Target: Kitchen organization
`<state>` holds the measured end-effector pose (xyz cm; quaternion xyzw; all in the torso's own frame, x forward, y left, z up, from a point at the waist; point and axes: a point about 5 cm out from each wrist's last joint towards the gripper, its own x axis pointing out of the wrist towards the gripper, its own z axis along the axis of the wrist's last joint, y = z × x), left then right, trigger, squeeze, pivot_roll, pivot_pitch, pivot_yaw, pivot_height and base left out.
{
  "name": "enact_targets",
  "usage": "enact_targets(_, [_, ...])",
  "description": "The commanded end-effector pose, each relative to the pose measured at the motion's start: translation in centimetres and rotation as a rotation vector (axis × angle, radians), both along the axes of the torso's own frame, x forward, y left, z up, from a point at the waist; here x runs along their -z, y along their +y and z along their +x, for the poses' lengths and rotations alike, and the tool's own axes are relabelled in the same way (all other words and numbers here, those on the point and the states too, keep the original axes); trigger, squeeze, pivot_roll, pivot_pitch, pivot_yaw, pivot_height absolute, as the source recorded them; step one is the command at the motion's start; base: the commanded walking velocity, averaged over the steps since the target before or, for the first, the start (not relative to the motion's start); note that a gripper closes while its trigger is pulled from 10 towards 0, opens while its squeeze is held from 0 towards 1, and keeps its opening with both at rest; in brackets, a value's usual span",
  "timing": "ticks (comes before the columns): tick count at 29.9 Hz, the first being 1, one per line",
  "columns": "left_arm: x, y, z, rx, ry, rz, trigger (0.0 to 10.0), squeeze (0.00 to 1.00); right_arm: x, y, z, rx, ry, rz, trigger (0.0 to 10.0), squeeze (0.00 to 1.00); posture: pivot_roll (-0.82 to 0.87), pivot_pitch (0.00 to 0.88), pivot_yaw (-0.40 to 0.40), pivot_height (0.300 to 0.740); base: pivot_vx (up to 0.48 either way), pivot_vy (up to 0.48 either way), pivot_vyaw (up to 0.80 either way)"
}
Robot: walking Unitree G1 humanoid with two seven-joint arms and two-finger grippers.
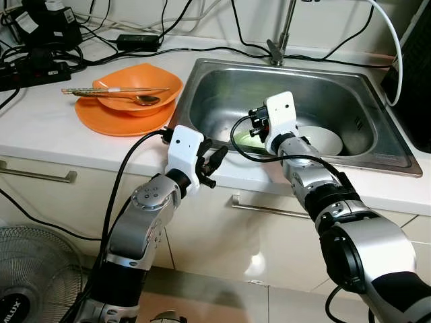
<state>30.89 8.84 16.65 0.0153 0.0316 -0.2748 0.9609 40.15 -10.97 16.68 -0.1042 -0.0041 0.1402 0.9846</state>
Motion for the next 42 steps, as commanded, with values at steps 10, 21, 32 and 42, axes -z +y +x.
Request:
enact_targets(10, [-2.3,1.0,1.1,-0.131,-0.184,0.002,10.0,0.0,-2.6,0.6,0.1,-0.043,-0.152,0.139,10.0,0.0,0.15,0.027,-0.027,0.74,0.0,0.0,0.0])
enact_targets(21, [-5.2,4.1,1.6,-0.423,-0.457,-0.029,10.0,0.0,-4.3,0.5,-1.9,-0.093,-0.374,0.33,10.0,0.0,0.12,0.032,-0.023,0.74,0.0,0.0,0.0])
enact_targets(32, [-6.2,11.1,1.0,-0.668,-0.524,-0.109,10.0,0.0,0.1,-0.7,-4.2,-0.038,-0.275,0.394,10.0,0.0,0.12,0.048,-0.027,0.74,0.0,0.0,0.0])
enact_targets(42, [-4.6,16.0,0.5,-0.772,-0.422,-0.253,10.0,0.0,-0.1,-0.5,-4.1,-0.049,-0.259,0.393,10.0,0.0,0.14,0.048,-0.038,0.74,0.0,0.0,0.0])
